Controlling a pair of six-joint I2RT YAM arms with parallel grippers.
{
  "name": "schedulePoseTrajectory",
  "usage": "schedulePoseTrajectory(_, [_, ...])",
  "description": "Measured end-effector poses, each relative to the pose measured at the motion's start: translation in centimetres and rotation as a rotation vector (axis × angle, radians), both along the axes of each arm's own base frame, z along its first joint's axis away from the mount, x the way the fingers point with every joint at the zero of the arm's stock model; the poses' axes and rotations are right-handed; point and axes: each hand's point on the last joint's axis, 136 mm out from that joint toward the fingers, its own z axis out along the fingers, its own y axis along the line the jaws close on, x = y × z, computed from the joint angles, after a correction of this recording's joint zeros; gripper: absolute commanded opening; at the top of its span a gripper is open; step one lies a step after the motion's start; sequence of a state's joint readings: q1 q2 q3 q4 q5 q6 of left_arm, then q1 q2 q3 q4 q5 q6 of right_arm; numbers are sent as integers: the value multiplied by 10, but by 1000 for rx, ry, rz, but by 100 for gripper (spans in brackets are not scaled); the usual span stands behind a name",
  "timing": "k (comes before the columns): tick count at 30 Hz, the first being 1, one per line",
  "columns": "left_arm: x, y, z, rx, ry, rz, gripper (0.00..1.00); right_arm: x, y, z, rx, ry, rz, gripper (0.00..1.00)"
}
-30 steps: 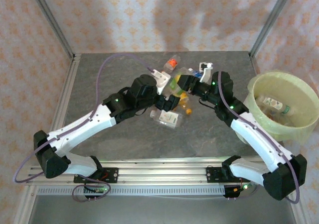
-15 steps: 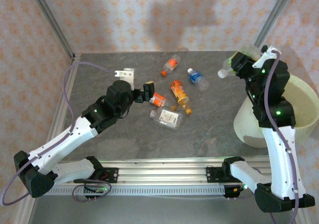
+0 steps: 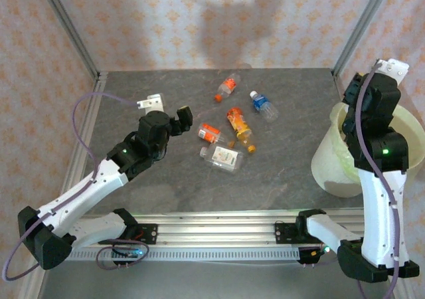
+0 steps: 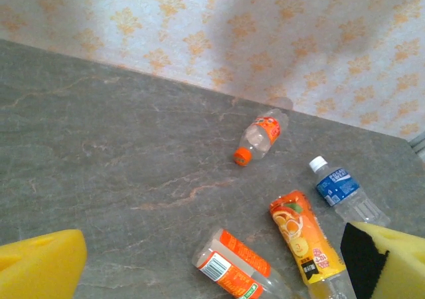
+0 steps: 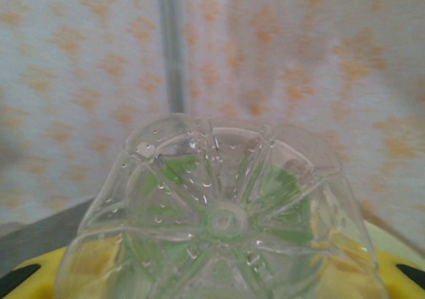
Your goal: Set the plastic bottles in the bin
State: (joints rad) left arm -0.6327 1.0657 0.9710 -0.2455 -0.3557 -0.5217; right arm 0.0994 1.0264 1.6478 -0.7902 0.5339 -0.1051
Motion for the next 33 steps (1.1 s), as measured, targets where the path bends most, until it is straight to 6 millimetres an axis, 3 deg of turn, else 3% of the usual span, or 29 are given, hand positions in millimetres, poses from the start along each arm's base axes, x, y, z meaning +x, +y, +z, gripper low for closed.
schedulePoseTrajectory(4, [1,6,-4,7,21,44,100,-13,-30,-9,-87,91,-183,29])
schedulePoseTrajectory(12, [0,14,-5,44,49,86,100,-47,-90,-46,-132,260,-485,29])
schedulePoseTrajectory(17, [0,14,-10,56,64,86,100,-53,-117,-77,-143,373,-591,37])
schedulePoseTrajectory(20, [2,13,-18,68,85,89,100,-57,-131,-97,-130,425,-650,47])
schedulePoseTrajectory(25, [5,10,-31,80,123,95,100,-71,-145,-115,-111,455,-738,76])
schedulePoseTrajectory(28, [6,10,-32,72,124,99,100,-70,-146,-117,-107,452,-745,85])
schedulePoseTrajectory(33, [5,11,-36,61,131,107,100,-65,-148,-119,-92,448,-750,92])
